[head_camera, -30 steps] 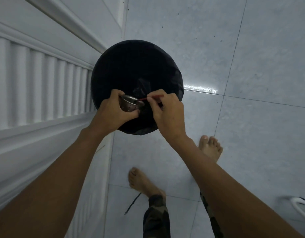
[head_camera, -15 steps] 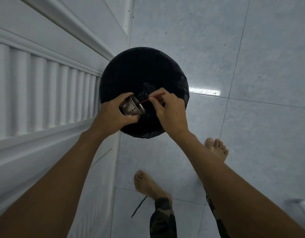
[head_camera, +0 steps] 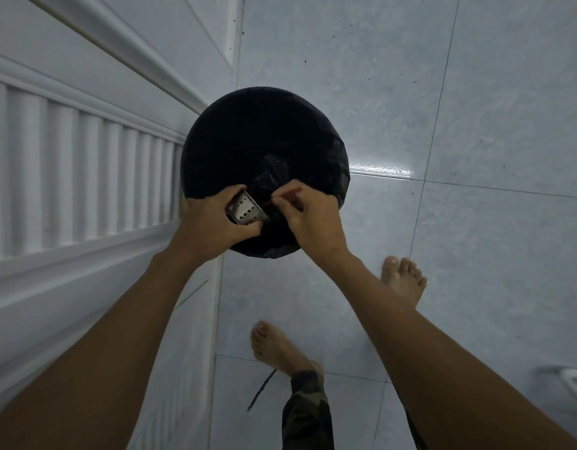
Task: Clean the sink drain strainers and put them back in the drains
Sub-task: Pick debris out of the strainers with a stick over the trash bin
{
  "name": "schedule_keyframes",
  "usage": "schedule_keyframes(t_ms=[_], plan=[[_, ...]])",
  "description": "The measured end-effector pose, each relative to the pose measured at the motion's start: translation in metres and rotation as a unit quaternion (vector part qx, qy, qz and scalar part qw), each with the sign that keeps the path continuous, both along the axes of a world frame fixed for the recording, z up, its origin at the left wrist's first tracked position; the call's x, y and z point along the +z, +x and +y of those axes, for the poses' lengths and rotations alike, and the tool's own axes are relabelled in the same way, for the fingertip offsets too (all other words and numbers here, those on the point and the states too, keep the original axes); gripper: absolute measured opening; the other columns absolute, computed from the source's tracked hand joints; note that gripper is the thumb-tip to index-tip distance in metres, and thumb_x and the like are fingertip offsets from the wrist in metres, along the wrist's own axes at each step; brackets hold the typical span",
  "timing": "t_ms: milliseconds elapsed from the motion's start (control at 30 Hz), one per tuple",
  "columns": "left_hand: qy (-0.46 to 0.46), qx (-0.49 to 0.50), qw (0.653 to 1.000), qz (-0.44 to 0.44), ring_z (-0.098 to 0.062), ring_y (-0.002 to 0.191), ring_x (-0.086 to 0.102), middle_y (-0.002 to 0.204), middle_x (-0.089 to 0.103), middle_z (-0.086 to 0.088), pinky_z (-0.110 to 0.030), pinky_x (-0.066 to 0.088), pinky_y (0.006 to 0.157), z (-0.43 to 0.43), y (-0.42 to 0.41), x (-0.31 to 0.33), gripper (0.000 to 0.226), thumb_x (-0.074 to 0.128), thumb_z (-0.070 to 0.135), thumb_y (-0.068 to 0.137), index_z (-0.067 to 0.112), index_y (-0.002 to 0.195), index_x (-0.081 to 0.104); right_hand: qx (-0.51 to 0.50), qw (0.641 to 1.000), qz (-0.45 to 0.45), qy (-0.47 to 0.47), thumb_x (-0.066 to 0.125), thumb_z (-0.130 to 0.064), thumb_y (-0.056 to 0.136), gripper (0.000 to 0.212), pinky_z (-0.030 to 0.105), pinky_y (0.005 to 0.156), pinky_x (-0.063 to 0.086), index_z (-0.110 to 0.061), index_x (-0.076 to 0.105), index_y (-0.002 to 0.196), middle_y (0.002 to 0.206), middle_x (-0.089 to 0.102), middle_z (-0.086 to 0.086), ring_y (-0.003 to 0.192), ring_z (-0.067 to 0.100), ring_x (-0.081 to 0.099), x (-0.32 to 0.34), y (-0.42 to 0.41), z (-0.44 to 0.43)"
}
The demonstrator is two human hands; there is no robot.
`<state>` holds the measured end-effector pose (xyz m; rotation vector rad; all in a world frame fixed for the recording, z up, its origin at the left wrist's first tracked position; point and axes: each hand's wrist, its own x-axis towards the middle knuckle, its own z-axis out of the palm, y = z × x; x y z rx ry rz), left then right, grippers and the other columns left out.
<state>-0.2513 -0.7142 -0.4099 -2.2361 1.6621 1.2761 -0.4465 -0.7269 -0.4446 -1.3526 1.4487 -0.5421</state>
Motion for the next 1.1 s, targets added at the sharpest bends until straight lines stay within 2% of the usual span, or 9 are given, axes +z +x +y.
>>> schedule_keyframes(t_ms=[100,233,367,500,633,800,933,1033,1100], plan=[[0.0,0.005,1.0,-0.019,-0.033,0.134,0.046,0.135,0.063,-0.002,-0.047,0.027,0.118,0.001,-0.002,-0.003,0.093,0.064,0.074,0.067,0.03,0.148,0.05,-0.09,0.996,0.004,-0.001,0.068,-0.023,0.097,0.01,0.01,0.081,0.055,-0.019,0.073,0.104,0.093,0.074,-0.011,0.089,0.0,0.069,-0.001,-0.004,-0.005],[0.004,-0.001,1.0,-0.019,-0.03,0.134,0.047,0.134,0.063,0.0,-0.045,0.027,0.118,-0.001,0.0,-0.006,0.094,0.063,0.076,0.067,0.031,0.148,0.05,0.004,0.997,-0.046,0.065,0.071,-0.02,0.094,0.004,0.007,0.069,0.052,-0.023,0.073,0.096,0.084,0.071,-0.02,0.078,-0.007,0.067,-0.002,0.001,-0.002],[0.015,-0.005,1.0,-0.022,-0.028,0.133,0.052,0.129,0.066,0.003,-0.048,0.026,0.121,-0.003,0.003,-0.003,0.096,0.054,0.083,0.063,0.033,0.145,0.051,-0.099,0.994,0.021,0.028,0.068,-0.023,0.097,0.01,0.009,0.08,0.054,-0.018,0.074,0.104,0.092,0.074,-0.011,0.084,-0.001,0.068,-0.004,0.001,-0.006],[0.011,-0.022,0.999,-0.04,-0.03,0.128,0.056,0.128,0.068,0.001,-0.05,0.025,0.117,-0.008,0.003,-0.002,0.098,0.05,0.084,0.063,0.032,0.145,0.051,-0.009,0.996,-0.05,0.076,0.072,-0.022,0.094,0.003,0.009,0.066,0.053,-0.023,0.074,0.097,0.081,0.071,-0.019,0.074,-0.006,0.067,-0.004,0.005,-0.004],[0.002,-0.03,0.999,-0.043,-0.03,0.125,0.058,0.124,0.07,0.003,-0.052,0.025,0.118,-0.008,-0.001,-0.004,0.093,0.055,0.082,0.065,0.032,0.143,0.052,-0.086,0.995,0.046,0.036,0.067,-0.023,0.098,0.009,0.005,0.078,0.05,-0.021,0.073,0.103,0.091,0.073,-0.011,0.082,-0.001,0.067,-0.007,0.001,-0.009],[0.005,-0.045,0.997,-0.055,-0.031,0.121,0.06,0.124,0.07,0.0,-0.048,0.028,0.113,-0.011,-0.002,-0.008,0.101,0.049,0.086,0.06,0.031,0.145,0.051,0.002,0.997,-0.013,0.082,0.073,-0.024,0.093,0.004,0.01,0.077,0.054,-0.024,0.075,0.097,0.087,0.074,-0.016,0.082,-0.004,0.069,-0.007,0.003,-0.015],[-0.022,-0.037,0.998,-0.046,-0.029,0.121,0.06,0.125,0.07,0.001,-0.046,0.026,0.11,-0.01,-0.002,-0.01,0.089,0.068,0.07,0.064,0.035,0.143,0.049,-0.09,0.993,0.07,0.03,0.066,-0.026,0.098,0.01,0.007,0.079,0.049,-0.02,0.072,0.104,0.093,0.074,-0.008,0.083,0.003,0.068,-0.008,0.002,-0.017],[-0.056,-0.032,0.997,-0.047,-0.028,0.118,0.062,0.122,0.071,0.001,-0.043,0.023,0.105,-0.009,0.001,-0.013,0.08,0.086,0.047,0.072,0.034,0.141,0.048,-0.075,0.997,-0.01,0.018,0.071,-0.024,0.095,0.008,0.008,0.08,0.054,-0.019,0.074,0.101,0.09,0.074,-0.013,0.084,-0.001,0.07,-0.004,0.008,-0.02],[-0.072,-0.025,0.996,-0.043,-0.026,0.116,0.062,0.121,0.071,0.002,-0.04,0.022,0.101,-0.009,-0.001,-0.013,0.078,0.086,0.047,0.073,0.033,0.14,0.049,-0.043,0.997,-0.051,0.039,0.072,-0.021,0.094,0.006,0.005,0.076,0.052,-0.019,0.075,0.099,0.088,0.073,-0.016,0.082,-0.007,0.069,-0.001,0.014,-0.016]])
